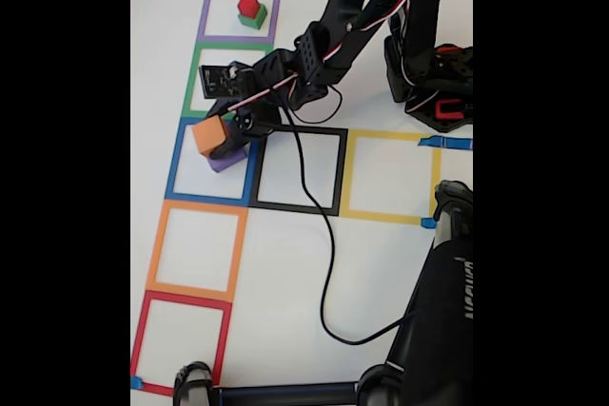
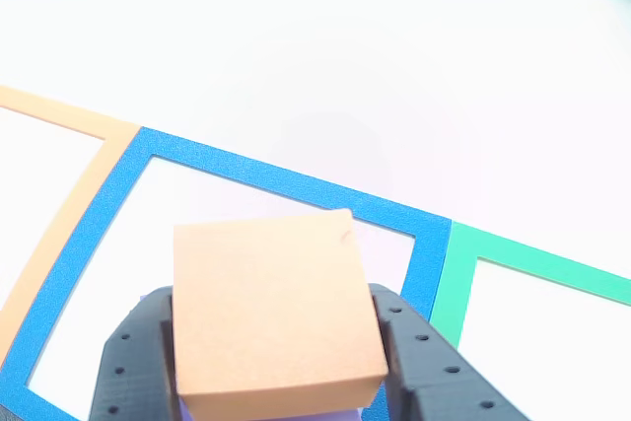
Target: Tower of hanoi
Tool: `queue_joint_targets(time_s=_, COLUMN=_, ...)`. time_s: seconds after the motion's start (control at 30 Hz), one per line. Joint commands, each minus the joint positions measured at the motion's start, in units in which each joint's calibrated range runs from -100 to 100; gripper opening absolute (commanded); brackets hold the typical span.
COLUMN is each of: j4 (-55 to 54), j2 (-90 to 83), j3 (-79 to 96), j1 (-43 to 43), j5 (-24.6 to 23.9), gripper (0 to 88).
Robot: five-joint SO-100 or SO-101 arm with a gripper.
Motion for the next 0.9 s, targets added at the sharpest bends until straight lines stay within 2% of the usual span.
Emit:
queue_joint_targets(time_s=0.0, j4=-1.12, j2=-0.43, j3=-2.13, j1=0.22, j5=0.36, gripper=11.7)
queue_joint_targets(time_s=0.47, j4=-1.93, j2=1.26, j3=-1.58, j1=0.41, j5=0.36, gripper=12.4)
queue_joint_targets(time_s=0.87, j4=-3.38, j2=1.26, j3=0.33, j1=0.51, j5=0.36, gripper=16.6)
